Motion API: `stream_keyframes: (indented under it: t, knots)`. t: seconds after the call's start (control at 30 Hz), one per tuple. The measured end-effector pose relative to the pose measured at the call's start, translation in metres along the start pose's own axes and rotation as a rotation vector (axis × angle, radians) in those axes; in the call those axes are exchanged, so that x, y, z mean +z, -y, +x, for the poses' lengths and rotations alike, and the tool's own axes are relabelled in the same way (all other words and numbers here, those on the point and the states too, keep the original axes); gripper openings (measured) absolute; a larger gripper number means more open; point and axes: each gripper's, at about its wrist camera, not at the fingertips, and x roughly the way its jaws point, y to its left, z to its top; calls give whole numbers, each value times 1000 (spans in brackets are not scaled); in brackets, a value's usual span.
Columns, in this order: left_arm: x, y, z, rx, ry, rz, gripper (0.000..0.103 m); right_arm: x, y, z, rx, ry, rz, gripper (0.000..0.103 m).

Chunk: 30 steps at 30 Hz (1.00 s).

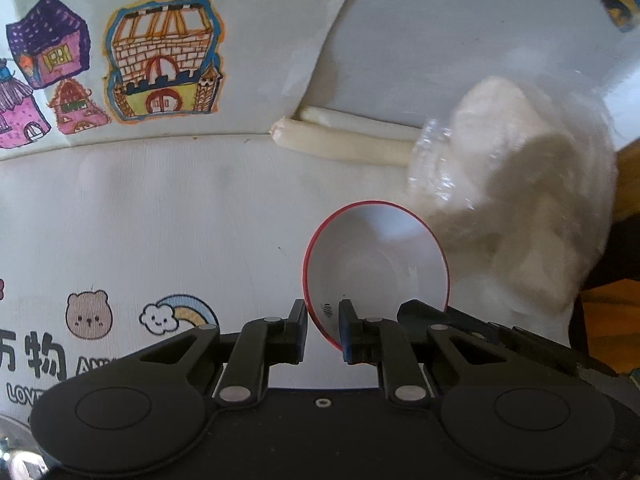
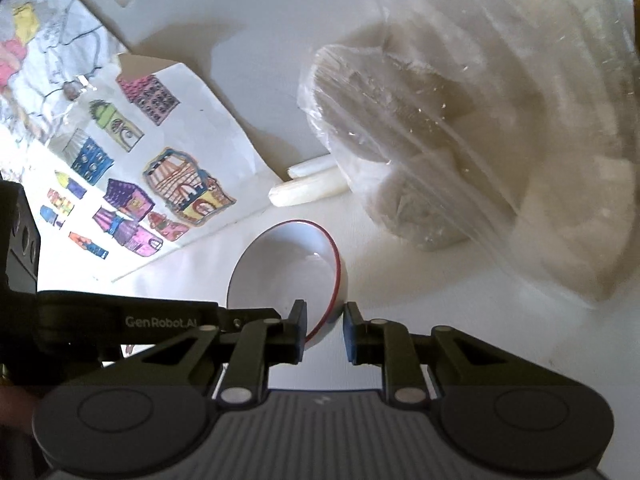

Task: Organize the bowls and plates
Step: 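Lift the smaller white bowl with both grippers and lower it into the stack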

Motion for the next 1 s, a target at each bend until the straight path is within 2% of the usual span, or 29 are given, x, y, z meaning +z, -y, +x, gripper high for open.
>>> stream_keyframes:
  t: [0.3,0.47,1.0]
  knots:
    - [-28,6,-45,-38,53,80,18,-17,-10,-39,-16,56,-25,21]
    - [-33,9,-62,-50,63,114,18,-27,-18,-55,-25,77,-18,21]
    - [-66,-4,-96,-99,67,171,18,-64,-49,-86,-46,94,-13,22]
